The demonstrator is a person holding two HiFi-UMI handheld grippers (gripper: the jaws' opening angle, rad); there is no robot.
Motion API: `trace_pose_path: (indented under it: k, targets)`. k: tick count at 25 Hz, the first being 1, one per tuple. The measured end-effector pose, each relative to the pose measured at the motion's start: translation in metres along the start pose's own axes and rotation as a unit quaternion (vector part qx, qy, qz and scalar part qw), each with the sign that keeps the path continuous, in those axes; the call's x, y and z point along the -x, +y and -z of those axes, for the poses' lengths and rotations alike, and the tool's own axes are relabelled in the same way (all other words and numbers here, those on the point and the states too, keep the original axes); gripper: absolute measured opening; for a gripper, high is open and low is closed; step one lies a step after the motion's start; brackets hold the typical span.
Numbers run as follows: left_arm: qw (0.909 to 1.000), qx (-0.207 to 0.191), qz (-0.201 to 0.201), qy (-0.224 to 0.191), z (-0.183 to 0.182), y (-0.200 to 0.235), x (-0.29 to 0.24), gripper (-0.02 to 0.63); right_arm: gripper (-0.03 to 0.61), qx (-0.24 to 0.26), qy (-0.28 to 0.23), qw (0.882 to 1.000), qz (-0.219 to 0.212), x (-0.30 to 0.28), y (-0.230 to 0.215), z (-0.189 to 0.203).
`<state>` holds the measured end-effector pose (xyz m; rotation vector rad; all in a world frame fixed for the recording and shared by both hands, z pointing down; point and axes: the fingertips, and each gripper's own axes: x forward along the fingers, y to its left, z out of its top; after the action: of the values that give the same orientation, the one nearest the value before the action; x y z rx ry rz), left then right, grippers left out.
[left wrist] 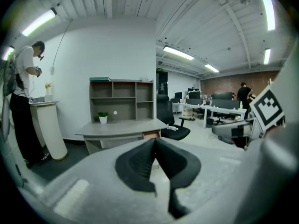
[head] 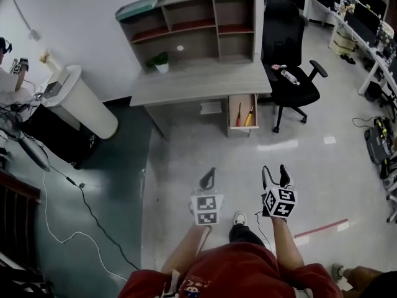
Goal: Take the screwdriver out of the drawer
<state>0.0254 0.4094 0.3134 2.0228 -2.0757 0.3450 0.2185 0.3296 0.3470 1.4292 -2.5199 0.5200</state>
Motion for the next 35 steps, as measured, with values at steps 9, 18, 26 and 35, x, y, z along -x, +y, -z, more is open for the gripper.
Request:
trace_pose_path:
  k: [9,18,26,35]
  targets:
    - [0.9999,-0.001,-0.015,0.002,-0.040,-0.009,-0.100,-0.002,0.267,-0.013,0.000,1.000,-0.009,-0.081,-0.061,-0.044]
    - [0.9995,-0.006,-0.029,0.012,-0.055,-0.010,-0.165,-0.002,0.267,-0.012,0.012,0.999,-0.030,-0.143,-0.090,-0.058]
    - [0.9995,0.001,-0.026,0.016,-0.055,0.014,-0.207,-0.002,0.265,-0.009,0.022,0.999,-0.035,-0.189,-0.084,-0.064]
    - [0.9998,0.011,-0.006,0.017,-0.070,0.070,-0.275,-0.002,0.265,-0.003,0.029,0.999,-0.022,-0.266,-0.063,-0.088]
